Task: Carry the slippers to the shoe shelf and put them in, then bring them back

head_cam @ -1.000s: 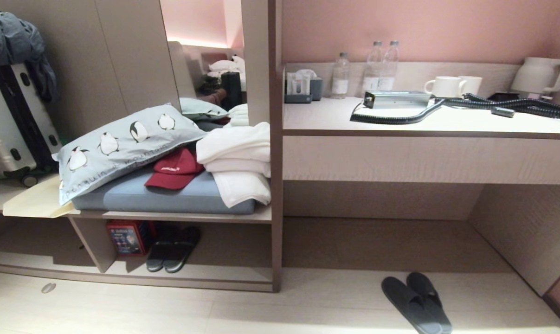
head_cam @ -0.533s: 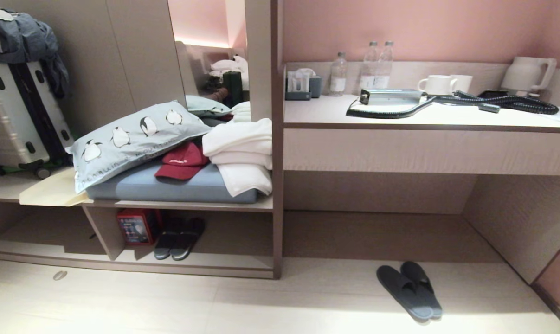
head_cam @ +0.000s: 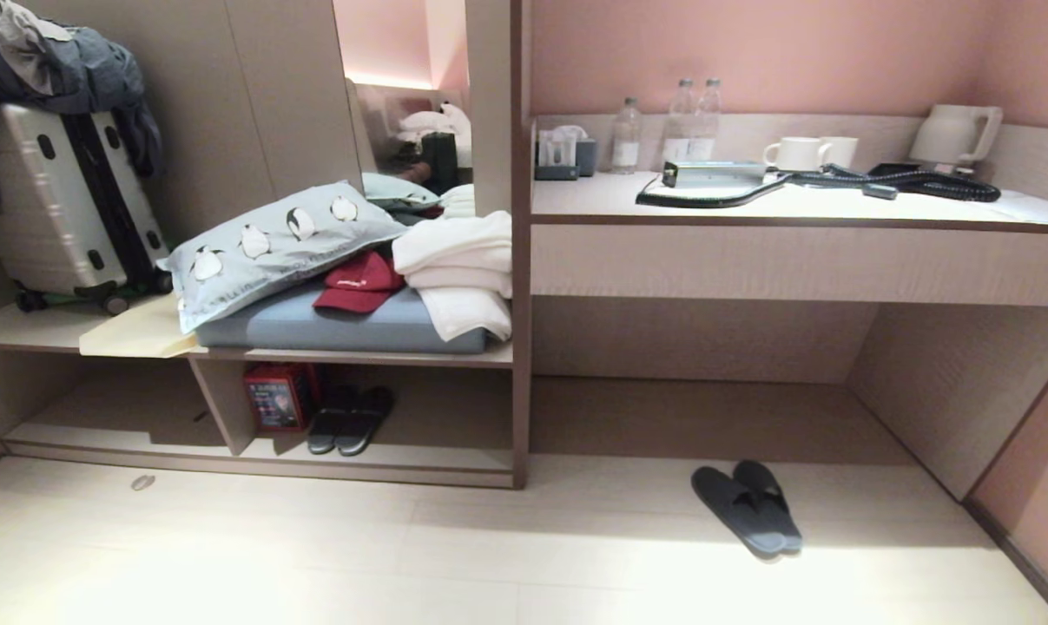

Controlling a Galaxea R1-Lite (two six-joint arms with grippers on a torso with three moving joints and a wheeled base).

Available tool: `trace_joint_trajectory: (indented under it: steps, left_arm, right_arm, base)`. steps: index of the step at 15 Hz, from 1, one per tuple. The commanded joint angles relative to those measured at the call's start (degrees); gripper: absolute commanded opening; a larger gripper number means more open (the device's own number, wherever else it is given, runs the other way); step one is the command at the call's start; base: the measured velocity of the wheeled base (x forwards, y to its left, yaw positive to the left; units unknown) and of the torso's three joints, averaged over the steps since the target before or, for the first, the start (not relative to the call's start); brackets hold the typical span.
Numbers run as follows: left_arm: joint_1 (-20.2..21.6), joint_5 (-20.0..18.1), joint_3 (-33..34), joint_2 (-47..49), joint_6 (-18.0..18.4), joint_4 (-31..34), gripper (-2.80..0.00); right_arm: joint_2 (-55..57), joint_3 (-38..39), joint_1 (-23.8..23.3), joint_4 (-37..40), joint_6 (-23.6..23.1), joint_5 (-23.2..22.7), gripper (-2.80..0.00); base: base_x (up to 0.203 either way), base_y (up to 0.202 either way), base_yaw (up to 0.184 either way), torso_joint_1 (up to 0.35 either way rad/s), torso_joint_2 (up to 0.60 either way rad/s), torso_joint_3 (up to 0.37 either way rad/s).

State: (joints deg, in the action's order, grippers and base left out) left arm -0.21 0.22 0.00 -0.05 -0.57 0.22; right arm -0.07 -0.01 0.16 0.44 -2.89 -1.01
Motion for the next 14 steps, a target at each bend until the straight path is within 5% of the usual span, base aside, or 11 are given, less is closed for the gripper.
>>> trace_joint_trajectory:
  steps: [1,14]
  left_arm:
    - [0.0,0.0,0.1,0.0,0.0,0.0,-2.8]
    - [0.0,0.0,0.1,0.0,0.0,0.0,-2.8]
  right_arm:
    - [0.0,0.0,0.0,0.0,0.0,0.0,-2.8]
    - [0.0,0.0,0.0,0.0,-0.1,0.0,-2.8]
  base:
    - [-0.194,0.0,0.003,-0.002,0.0,0.002]
    - [-0.193,0.0,0.001,0.003,0.0,0.002]
